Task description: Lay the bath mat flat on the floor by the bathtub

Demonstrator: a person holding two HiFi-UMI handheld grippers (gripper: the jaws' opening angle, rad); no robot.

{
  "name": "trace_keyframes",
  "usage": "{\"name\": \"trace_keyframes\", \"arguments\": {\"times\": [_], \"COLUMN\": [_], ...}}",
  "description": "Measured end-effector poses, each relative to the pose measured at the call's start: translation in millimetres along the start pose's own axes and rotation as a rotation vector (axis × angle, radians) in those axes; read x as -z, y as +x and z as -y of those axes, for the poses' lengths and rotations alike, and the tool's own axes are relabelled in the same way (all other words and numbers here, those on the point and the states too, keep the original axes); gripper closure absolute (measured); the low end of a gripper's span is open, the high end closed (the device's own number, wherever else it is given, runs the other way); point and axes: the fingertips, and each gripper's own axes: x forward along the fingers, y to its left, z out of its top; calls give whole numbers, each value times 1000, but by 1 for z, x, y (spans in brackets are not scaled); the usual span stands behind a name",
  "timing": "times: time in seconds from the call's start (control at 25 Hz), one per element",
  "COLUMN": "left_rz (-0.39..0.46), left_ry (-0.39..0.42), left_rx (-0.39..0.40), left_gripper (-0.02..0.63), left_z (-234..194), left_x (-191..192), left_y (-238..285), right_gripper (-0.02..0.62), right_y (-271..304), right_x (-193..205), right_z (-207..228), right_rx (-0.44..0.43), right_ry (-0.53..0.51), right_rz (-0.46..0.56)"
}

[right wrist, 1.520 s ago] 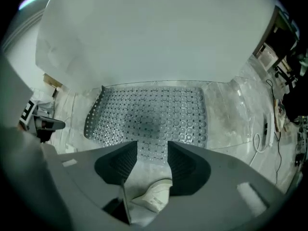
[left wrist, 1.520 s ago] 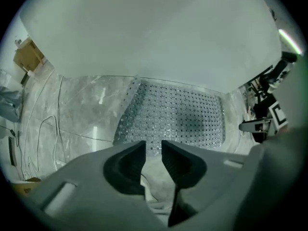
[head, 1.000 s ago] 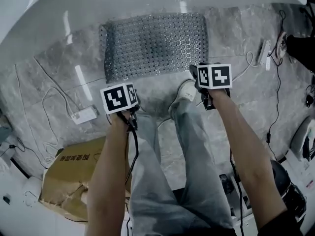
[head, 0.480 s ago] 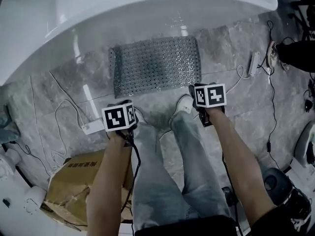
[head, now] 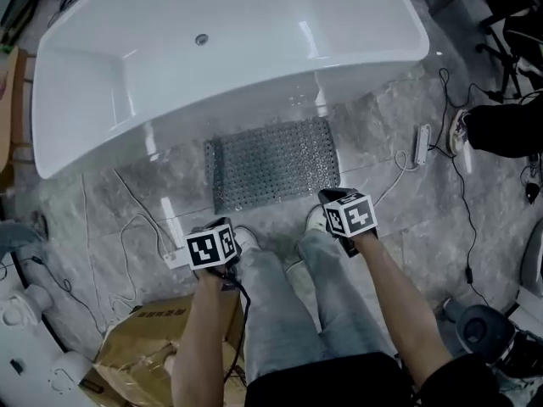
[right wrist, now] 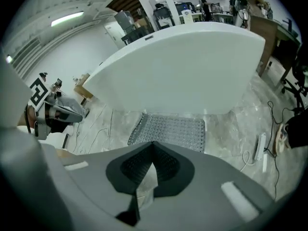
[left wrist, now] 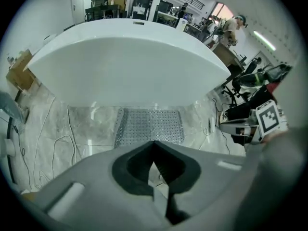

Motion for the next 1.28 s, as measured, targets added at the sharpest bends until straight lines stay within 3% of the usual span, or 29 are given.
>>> {"name": "trace_keyframes", "arguments": {"times": [0.56, 0.72, 0.84, 1.04, 1.28], "left_rz": [194, 294, 400, 495, 641], "left_ry": [-105, -132, -156, -247, -191], "left_rx": [-6, 14, 9, -6, 55], "left_gripper": [603, 603, 603, 603, 603], "left_z": [65, 87, 97, 111, 150], "left_x": [0, -8, -36, -43, -80], "left_y": [-130, -171, -200, -236, -286], "right_gripper": [592, 592, 592, 591, 589], "right_y": [-140, -178, -209, -260, -338], "right_x": [-41, -51, -90, -127, -189], "right_z": [-32, -38, -43, -65, -104], "right_rx": [-93, -109, -144, -172, -205], "right_ry": [68, 61, 35, -28, -178], "right_rz": [234, 284, 378, 483, 640]}}
